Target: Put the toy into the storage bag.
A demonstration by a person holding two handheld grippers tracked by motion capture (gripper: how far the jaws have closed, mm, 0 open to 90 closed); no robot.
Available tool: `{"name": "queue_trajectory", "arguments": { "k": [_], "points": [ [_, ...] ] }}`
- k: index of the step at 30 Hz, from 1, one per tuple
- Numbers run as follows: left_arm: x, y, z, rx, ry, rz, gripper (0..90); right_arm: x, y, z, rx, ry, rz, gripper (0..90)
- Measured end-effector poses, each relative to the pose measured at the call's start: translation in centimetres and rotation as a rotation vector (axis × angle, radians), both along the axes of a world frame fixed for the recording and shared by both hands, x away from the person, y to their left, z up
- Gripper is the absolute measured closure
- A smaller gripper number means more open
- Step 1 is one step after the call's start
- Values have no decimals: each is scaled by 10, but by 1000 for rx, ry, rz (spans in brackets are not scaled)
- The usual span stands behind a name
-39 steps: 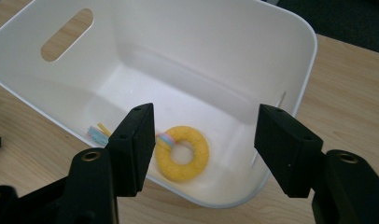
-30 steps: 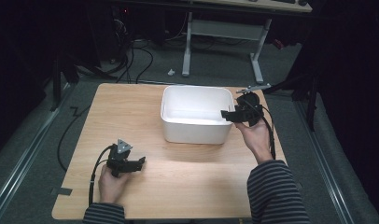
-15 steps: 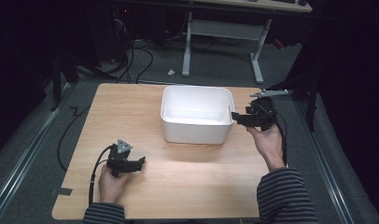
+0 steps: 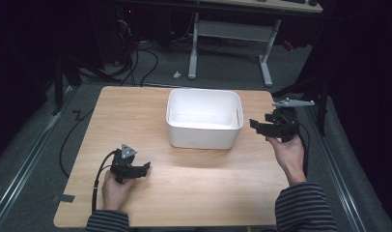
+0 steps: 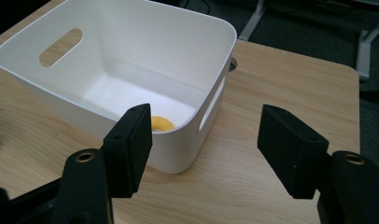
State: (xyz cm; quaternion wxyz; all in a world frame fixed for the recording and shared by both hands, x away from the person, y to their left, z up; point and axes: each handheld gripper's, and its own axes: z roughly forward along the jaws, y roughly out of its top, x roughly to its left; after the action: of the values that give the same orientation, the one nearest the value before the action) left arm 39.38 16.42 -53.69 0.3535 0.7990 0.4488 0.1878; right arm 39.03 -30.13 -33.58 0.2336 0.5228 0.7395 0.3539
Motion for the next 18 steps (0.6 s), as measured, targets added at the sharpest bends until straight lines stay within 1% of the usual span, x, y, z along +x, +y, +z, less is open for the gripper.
{"name": "queue_trajectory", "arguments": {
  "k": [9, 15, 16, 17, 18],
  "points": [
    [0, 0, 0, 1, 1, 0, 185, -17, -15, -1, 6, -10, -22, 357],
    [0, 0, 0, 2, 0, 1, 185, -32, -26, -7, 23, -23, -37, 357],
    [0, 0, 0, 2, 0, 1, 184, -34, -27, -7, 22, -12, -43, 357],
    [0, 0, 0, 2, 1, 1, 184, -36, -29, -8, 24, -25, -42, 359],
    [0, 0, 0, 2, 1, 1, 184, -40, -31, -9, 32, -28, -45, 359]
  ]
}}
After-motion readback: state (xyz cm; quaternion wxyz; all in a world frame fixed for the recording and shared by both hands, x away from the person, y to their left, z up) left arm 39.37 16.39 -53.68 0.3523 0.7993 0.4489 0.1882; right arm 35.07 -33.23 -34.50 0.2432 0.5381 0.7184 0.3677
